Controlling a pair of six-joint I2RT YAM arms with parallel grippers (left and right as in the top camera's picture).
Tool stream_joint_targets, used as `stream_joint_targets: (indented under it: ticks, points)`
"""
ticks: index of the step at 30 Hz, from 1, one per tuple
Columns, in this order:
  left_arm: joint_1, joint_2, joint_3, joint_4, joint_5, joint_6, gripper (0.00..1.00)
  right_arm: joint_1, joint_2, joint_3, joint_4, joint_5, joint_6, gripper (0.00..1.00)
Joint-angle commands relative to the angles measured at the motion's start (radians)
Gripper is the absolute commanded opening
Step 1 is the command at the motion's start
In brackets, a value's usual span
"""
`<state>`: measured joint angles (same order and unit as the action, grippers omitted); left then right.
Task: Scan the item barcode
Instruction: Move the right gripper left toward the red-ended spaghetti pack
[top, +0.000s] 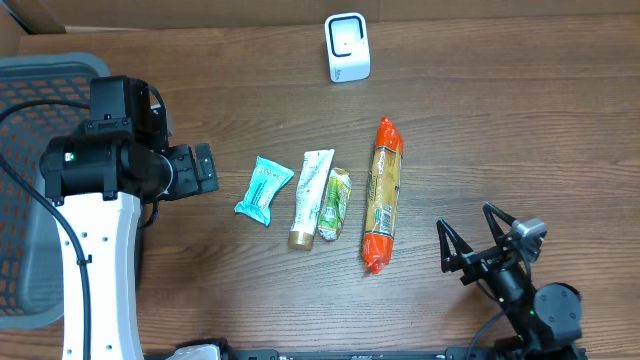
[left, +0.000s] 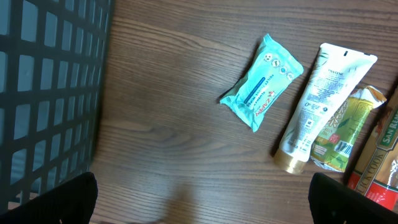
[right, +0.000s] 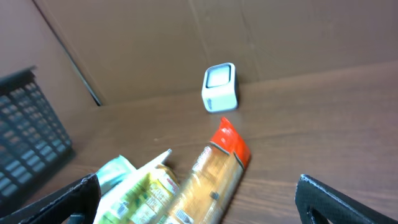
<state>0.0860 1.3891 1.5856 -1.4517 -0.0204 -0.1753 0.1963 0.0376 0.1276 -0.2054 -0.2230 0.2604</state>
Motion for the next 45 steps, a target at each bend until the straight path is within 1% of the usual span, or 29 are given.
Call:
stream_joint_targets:
  ticks: [1, 7, 13, 17, 21, 24, 27, 29, 45]
  points:
    - [0.005, 0.003, 0.013, -0.003, -0.013, 0.022, 1.00, -0.001, 0.044, 0.114, -0.024, -0.011, 0.000, 1.00]
    - [0.005, 0.003, 0.013, -0.003, -0.013, 0.022, 1.00, -0.001, 0.191, 0.257, -0.079, -0.023, 0.000, 1.00]
    - [0.005, 0.003, 0.013, -0.003, -0.013, 0.022, 1.00, -0.001, 0.391, 0.422, -0.163, -0.070, -0.004, 1.00]
    - [0.005, 0.003, 0.013, -0.003, -0.013, 0.022, 1.00, -0.001, 0.532, 0.563, -0.286, -0.067, -0.016, 1.00]
    - [0.005, 0.003, 0.013, -0.003, -0.013, 0.022, 1.00, -0.001, 0.665, 0.717, -0.441, -0.066, -0.067, 1.00]
    - [0.005, 0.003, 0.013, -0.003, -0.013, 0.022, 1.00, -0.001, 0.737, 0.820, -0.540, -0.067, -0.108, 1.00]
    - [0.005, 0.003, 0.013, -0.003, -0.013, 0.022, 1.00, -0.001, 0.784, 0.900, -0.607, -0.066, -0.113, 1.00]
    - [0.005, 0.003, 0.013, -0.003, -0.013, 0.022, 1.00, -0.001, 0.803, 0.924, -0.616, -0.067, -0.113, 1.00]
    - [0.005, 0.003, 0.013, -0.003, -0.013, 0.022, 1.00, -0.001, 0.882, 0.924, -0.640, -0.068, -0.112, 1.00]
